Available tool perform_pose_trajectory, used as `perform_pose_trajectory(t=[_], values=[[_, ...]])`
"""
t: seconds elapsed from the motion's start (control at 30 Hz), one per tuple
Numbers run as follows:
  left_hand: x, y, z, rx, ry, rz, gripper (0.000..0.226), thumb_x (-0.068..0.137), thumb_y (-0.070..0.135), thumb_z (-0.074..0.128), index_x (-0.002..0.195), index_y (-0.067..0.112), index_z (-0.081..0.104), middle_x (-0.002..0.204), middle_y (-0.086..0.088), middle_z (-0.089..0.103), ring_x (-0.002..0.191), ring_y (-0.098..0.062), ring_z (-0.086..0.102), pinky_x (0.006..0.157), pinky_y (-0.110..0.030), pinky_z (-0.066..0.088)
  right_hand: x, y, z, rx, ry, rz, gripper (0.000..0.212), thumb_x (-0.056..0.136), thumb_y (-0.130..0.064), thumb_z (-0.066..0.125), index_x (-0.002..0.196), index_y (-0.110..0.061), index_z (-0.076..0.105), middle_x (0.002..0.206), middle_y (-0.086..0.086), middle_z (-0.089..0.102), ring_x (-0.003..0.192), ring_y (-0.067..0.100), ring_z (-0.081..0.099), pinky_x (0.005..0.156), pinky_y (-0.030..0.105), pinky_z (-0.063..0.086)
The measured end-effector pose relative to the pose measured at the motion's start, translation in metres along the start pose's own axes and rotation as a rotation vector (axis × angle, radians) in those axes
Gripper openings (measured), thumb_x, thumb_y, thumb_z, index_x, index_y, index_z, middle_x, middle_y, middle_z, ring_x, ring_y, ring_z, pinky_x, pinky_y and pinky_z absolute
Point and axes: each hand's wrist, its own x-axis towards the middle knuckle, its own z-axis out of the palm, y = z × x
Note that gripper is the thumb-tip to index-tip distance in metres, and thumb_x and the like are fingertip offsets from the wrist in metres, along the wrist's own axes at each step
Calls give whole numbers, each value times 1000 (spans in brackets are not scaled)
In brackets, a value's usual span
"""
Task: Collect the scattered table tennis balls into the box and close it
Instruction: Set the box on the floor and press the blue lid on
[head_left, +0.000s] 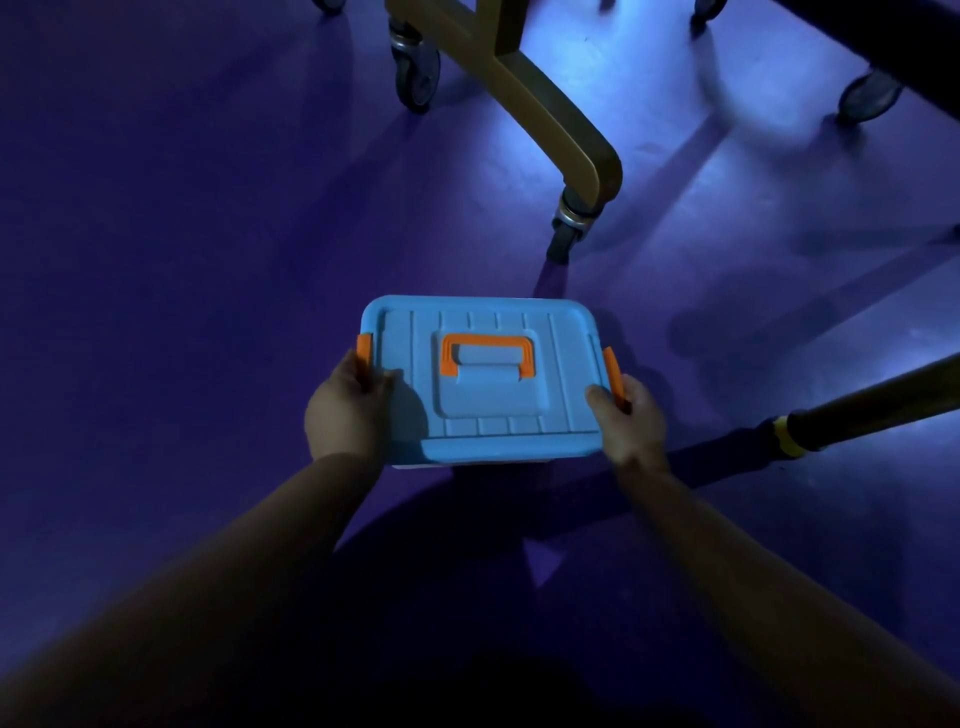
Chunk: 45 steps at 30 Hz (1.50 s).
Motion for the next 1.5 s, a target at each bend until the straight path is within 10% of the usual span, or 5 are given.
perform_pose_trajectory(t=[0.47,0.93,1.37,1.5], values=[[-5,4,-3,46,-12,5,25,89,36,55,108,20,57,89,8,57,81,-15,53,68,-31,37,-1,-7,-8,-575,44,-327,27,91,-26,54,112,-13,64,100,7,55,88,24,56,72,28,36],[-25,45,54,73,-316,-170,46,85,44,56,96,0,64,94,-18,68,90,-35,64,69,-30,43,-29,4,8,137,332,318,50,73,-38,71,103,0,57,101,10,63,90,24,62,83,38,53],[-50,85,111,-110,-540,-10,52,94,44,43,126,3,39,113,-10,57,115,-32,52,90,-36,36,80,-9,-64,97,319,260,40,65,-44,64,80,-7,67,81,9,68,69,25,66,59,39,57],[-42,87,109,-107,-546,-18,51,96,39,45,133,5,38,123,-12,55,120,-28,49,95,-33,35,105,-19,-79,-36,311,260,40,79,-28,68,101,4,68,85,7,62,83,20,63,68,34,51]])
